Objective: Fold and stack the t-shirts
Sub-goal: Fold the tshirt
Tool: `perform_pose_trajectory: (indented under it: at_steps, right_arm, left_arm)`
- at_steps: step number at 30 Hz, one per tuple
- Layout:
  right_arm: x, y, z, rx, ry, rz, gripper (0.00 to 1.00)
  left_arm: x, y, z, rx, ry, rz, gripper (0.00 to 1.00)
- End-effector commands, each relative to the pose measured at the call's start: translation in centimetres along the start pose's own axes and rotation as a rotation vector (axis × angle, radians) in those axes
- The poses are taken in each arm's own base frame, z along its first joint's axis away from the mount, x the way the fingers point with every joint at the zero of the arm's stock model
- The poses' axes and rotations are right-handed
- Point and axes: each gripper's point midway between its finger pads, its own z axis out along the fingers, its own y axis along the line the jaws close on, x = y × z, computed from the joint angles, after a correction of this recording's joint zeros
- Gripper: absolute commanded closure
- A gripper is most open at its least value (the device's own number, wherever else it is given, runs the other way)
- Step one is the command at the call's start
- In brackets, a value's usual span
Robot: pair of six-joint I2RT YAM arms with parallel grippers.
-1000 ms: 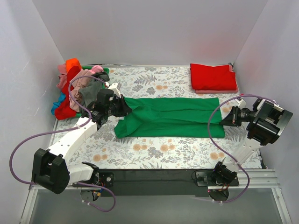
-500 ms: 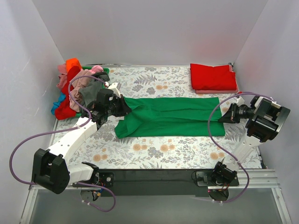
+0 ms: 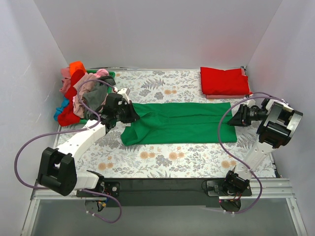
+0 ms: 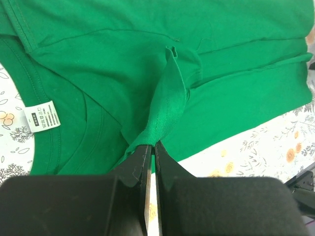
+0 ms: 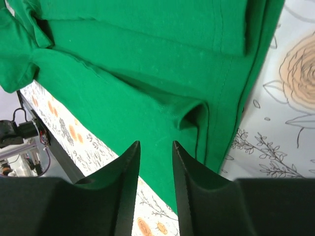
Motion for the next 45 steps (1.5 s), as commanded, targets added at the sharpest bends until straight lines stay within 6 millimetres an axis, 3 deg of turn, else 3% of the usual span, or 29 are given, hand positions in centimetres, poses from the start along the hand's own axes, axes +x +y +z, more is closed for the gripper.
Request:
perform_pose_trajectory:
  at_steps: [1,7,13,23,28,45]
  right_arm:
    - [-2.2,1.3,-1.0,0.007,-0.046,-0.064,0.60]
    - [-2.3,2.1,-1.2,0.019,-0.046,-0.115,0.59]
    - [-1.1,3.8,-0.5,0.007,-0.020,-0.190,0.57]
    - [-0.2,5.6,0.4,0.008,0.022,-0.279,0.56]
    - [0.1,6.0,0.8,-0.004,0.029,-0.296,0.56]
    - [0.7,7.2,1.3,-0.030,0.043,-0.335,0.55]
  left_arm:
    - [-2.2,-1.0,0.0,0.034,-0.050,0.028,1.00]
    - [-2.5,-0.9,0.8,0.034,-0.042,0.048,1.00]
    - [-2.6,-0.5,2.1,0.028,-0.012,0.108,1.00]
    - [-3.0,-1.4,3.7,0.157,0.002,0.417,1.00]
    - [-3.8,-1.9,3.7,0.208,-0.085,0.571,1.00]
    - [-4.5,0.6,4.6,0.109,-0.154,0.733,1.00]
